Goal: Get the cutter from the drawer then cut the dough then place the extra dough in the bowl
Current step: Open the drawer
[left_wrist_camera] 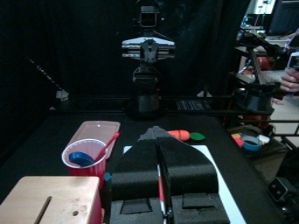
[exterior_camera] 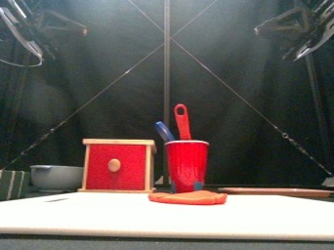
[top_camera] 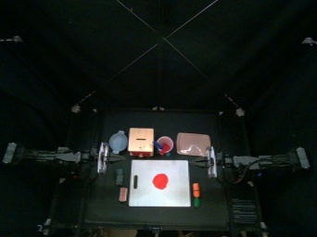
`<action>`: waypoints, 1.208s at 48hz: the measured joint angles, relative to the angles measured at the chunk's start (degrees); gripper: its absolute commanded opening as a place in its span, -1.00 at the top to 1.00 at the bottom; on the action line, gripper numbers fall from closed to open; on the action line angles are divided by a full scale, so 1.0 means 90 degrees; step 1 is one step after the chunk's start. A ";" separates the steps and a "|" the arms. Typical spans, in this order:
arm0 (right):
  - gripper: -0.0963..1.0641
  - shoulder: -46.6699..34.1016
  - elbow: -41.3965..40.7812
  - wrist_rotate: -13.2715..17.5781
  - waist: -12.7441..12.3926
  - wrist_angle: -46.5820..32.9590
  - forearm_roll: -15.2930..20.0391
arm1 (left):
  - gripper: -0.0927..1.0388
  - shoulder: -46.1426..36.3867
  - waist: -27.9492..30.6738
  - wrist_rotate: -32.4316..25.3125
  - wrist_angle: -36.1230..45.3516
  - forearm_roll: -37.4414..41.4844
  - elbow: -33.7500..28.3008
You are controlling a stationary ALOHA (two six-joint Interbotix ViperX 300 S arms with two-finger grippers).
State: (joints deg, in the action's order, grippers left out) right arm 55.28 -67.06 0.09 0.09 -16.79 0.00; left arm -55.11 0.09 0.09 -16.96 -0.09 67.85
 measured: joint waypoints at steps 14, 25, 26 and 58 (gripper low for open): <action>0.78 -0.0986 0.0635 0.0068 -0.0723 -0.0313 0.0029 | 0.63 0.0508 -0.0049 0.0420 -0.0508 -0.1367 0.0234; 0.78 -0.2607 0.1846 0.0098 -0.1318 -0.0371 0.0195 | 0.03 0.1055 -0.0107 0.0791 -0.0605 -0.2549 0.0420; 0.78 -0.2773 0.1982 0.0088 -0.1348 -0.0361 0.0205 | -0.03 0.1104 -0.0117 0.0840 -0.0605 -0.2656 0.0420; 0.78 -0.6299 0.5479 0.0088 -0.1582 0.1729 0.0234 | -0.67 0.3320 -0.0293 0.1768 -0.0869 -0.5166 0.0088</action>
State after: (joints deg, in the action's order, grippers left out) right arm -1.41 -17.75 0.88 -14.15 -1.23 2.11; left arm -25.22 -2.55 16.00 -24.79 -46.58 68.64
